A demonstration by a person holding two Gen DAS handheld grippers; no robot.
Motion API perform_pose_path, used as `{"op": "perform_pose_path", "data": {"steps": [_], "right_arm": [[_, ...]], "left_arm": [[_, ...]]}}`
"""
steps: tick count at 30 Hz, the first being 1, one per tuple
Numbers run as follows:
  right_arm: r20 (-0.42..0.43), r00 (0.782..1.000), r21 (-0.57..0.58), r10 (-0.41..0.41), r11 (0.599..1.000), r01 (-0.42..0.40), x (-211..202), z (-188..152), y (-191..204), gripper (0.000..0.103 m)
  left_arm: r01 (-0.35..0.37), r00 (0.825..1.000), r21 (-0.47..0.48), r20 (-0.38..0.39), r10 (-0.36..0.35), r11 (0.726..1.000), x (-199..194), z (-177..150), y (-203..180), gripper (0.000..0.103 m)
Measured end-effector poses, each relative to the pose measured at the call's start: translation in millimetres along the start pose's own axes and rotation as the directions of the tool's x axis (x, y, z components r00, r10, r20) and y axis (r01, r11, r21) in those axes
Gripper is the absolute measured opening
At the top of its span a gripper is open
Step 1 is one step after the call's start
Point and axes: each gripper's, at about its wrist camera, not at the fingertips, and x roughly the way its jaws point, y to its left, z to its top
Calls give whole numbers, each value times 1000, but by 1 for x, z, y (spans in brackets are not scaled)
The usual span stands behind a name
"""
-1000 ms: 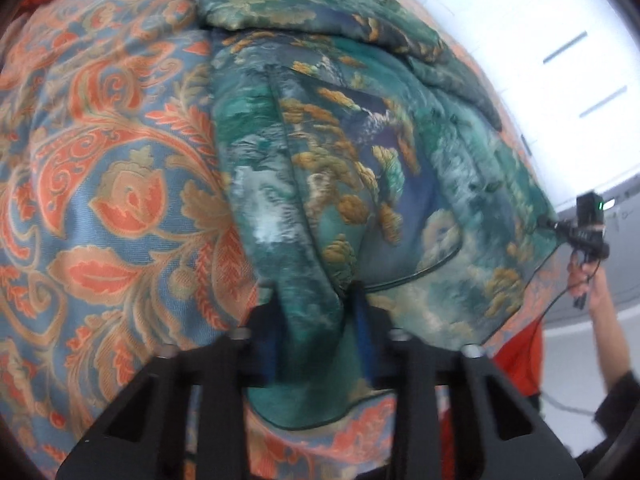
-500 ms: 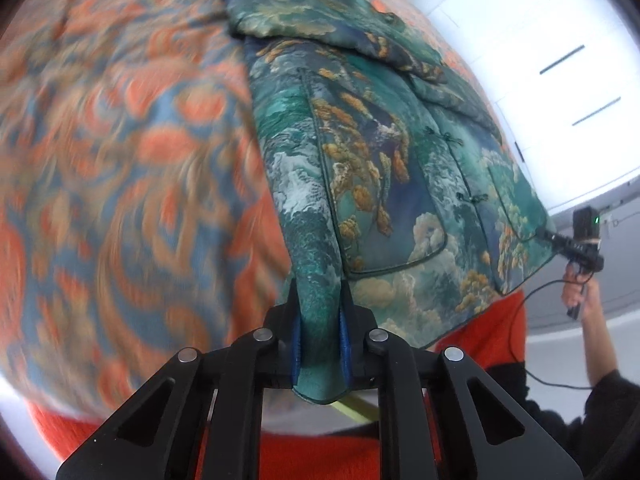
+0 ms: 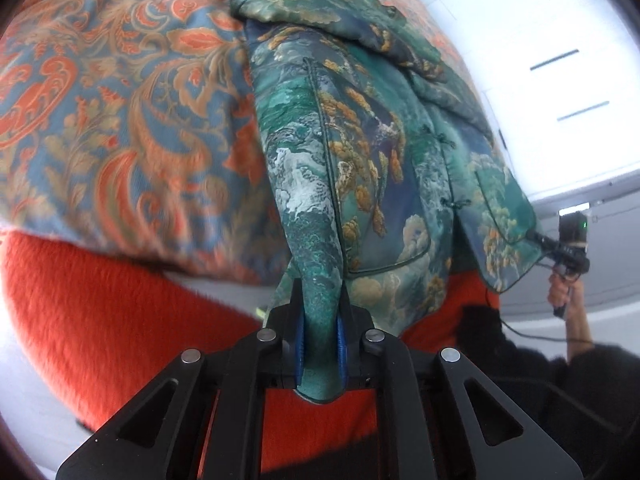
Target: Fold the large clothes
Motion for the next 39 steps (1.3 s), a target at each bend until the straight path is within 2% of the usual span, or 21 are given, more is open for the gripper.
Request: {"op": "perform_pose_path", "data": {"steps": [3, 5, 8, 11, 14, 18, 20, 21, 23, 24, 25, 26, 27, 28, 29, 31, 33, 34, 36, 38, 39], "right_arm": [[1, 999, 25, 51, 998, -51, -19, -3, 4, 12], [29, 995, 75, 94, 993, -96, -33, -2, 2, 12], [92, 985, 107, 145, 982, -155, -50, 11, 2, 11], [171, 969, 85, 181, 977, -197, -56, 54, 12, 11], [238, 950, 54, 203, 974, -222, -50, 114, 18, 11], [299, 932, 57, 206, 971, -233, -20, 198, 19, 11], [322, 926, 97, 195, 967, -237, 3, 239, 9, 11], [335, 926, 114, 175, 968, -224, 11, 250, 4, 12], [353, 922, 183, 162, 954, -238, 39, 275, -11, 16], [361, 921, 216, 148, 947, -237, 52, 283, -18, 17], [368, 919, 247, 139, 939, -240, 61, 287, -24, 19], [380, 914, 308, 141, 912, -269, 76, 291, -36, 27], [382, 909, 356, 167, 881, -311, 86, 288, -48, 44], [392, 897, 399, 204, 841, -366, 94, 286, -57, 55], [418, 879, 427, 229, 805, -413, 96, 282, -65, 67], [504, 817, 457, 280, 716, -527, 95, 276, -78, 75], [540, 783, 441, 307, 690, -575, 83, 275, -83, 81], [557, 774, 417, 301, 704, -574, 71, 277, -84, 81], [568, 776, 349, 272, 775, -527, 47, 279, -77, 81], [525, 834, 266, 167, 899, -348, 26, 284, -60, 81], [498, 858, 228, 124, 936, -267, 24, 287, -54, 81]], "left_arm": [[2, 1000, 16, -11, -2, 1000, -9, 3, -7, 10], [55, 998, -30, 14, -55, 998, -25, 20, -3, 9], [158, 982, -44, 112, -152, 987, -53, 62, 1, 9], [206, 959, -41, 208, -194, 978, -73, 117, 2, 9], [180, 943, -27, 288, -165, 983, -75, 186, 1, 9], [115, 934, -40, 345, -94, 993, -55, 266, 4, 10], [90, 931, -59, 359, -63, 994, -36, 294, 6, 10], [78, 930, -59, 363, -51, 995, -28, 295, 7, 11], [25, 931, -52, 365, -4, 998, -8, 323, 11, 16], [10, 929, -51, 370, 10, 999, -3, 316, 12, 21], [-10, 925, -70, 378, 36, 998, 5, 326, 17, 27], [-4, 924, -81, 381, 35, 997, 9, 316, 15, 33], [32, 922, -112, 387, 14, 993, 11, 323, 23, 47], [66, 918, -133, 397, -8, 989, 8, 318, 28, 60], [122, 906, -155, 421, -46, 980, 1, 321, 36, 63], [195, 876, -164, 473, -96, 967, -23, 320, 41, 70], [190, 852, -134, 514, -96, 972, -43, 316, 41, 83], [159, 854, -115, 515, -78, 981, -48, 314, 39, 87], [50, 883, -20, 468, -35, 999, -44, 309, 30, 88], [-25, 923, 52, 386, 3, 998, -23, 309, 24, 88], [-52, 935, 70, 354, 24, 996, -11, 308, 22, 88]]}}
